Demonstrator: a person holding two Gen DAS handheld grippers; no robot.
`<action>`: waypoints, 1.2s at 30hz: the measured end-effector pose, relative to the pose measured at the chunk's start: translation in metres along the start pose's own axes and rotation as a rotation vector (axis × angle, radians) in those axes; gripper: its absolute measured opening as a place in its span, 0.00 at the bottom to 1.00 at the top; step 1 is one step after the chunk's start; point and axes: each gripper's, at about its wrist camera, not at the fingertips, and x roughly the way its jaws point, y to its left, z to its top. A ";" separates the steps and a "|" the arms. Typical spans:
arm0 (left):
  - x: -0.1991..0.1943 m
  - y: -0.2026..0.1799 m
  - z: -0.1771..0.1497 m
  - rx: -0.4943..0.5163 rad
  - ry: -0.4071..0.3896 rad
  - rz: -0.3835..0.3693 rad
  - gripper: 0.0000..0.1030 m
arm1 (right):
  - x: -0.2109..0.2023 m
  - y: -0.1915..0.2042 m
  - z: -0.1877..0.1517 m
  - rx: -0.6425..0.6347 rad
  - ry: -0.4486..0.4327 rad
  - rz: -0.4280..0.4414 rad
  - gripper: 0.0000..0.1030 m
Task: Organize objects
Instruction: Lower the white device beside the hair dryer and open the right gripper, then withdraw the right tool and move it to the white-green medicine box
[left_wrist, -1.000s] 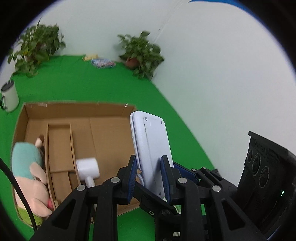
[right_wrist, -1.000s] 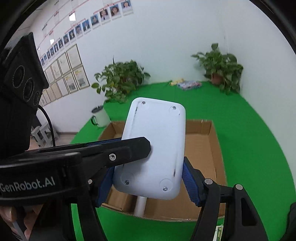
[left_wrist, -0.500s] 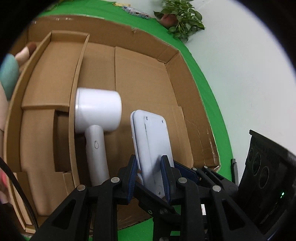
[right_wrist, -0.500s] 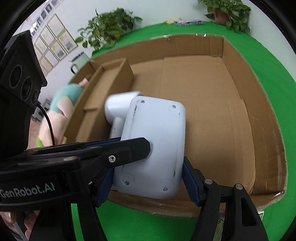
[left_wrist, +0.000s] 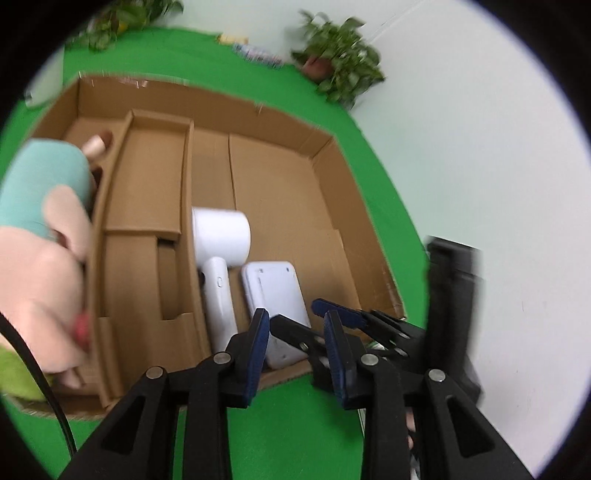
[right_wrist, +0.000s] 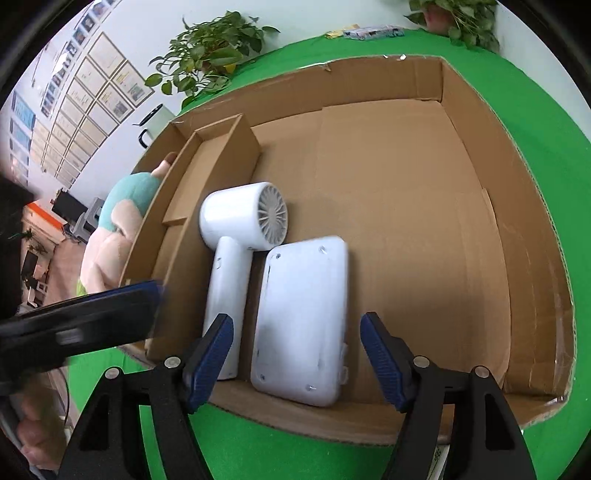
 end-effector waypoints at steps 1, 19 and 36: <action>-0.007 -0.001 -0.003 0.008 -0.013 0.005 0.27 | 0.004 0.000 0.000 -0.001 0.005 -0.009 0.68; -0.075 -0.029 -0.067 0.223 -0.365 0.321 0.72 | -0.058 0.029 -0.037 -0.023 -0.305 -0.095 0.99; -0.100 -0.059 -0.144 0.286 -0.672 0.523 0.85 | -0.143 0.049 -0.184 -0.113 -0.638 -0.273 0.99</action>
